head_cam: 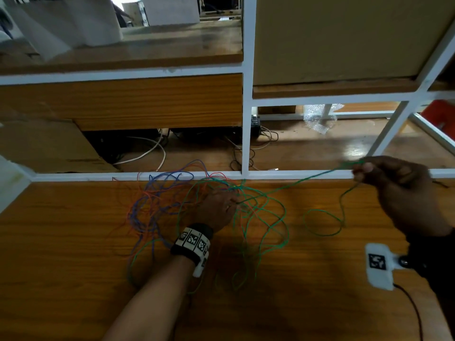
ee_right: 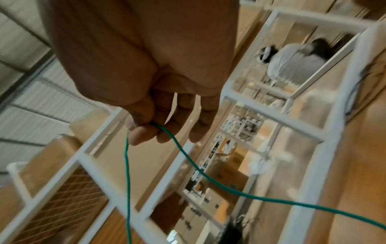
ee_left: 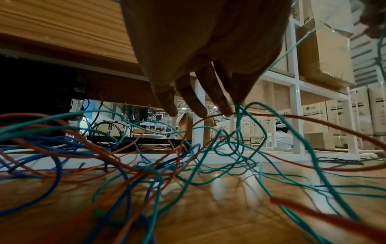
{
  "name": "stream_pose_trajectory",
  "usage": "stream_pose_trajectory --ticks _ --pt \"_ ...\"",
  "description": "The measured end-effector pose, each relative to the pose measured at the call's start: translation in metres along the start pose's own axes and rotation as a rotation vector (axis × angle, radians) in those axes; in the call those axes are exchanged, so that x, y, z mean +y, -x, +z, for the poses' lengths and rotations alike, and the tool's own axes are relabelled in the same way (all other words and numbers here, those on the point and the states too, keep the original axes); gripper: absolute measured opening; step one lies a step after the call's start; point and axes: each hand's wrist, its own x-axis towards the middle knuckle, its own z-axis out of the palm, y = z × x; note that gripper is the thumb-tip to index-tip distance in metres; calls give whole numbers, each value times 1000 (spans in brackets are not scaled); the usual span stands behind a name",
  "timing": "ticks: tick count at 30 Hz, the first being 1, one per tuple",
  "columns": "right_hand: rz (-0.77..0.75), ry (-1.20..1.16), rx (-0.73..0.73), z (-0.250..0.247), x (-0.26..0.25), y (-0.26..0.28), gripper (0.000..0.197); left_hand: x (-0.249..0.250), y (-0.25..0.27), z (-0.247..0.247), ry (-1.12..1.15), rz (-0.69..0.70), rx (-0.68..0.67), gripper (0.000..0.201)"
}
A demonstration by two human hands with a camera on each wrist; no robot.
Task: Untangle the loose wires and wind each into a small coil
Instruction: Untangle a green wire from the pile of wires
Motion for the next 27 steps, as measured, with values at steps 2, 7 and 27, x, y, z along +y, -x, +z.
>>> stream_pose_trajectory --ticks 2,7,27 --pt "92 158 51 -21 24 4 20 7 2 -6 11 4 -1 35" --pt "320 1069 -290 -16 65 22 71 20 9 2 -88 86 7 21" --pt "356 1052 -769 -138 176 4 76 30 15 -5 -289 39 167 16"
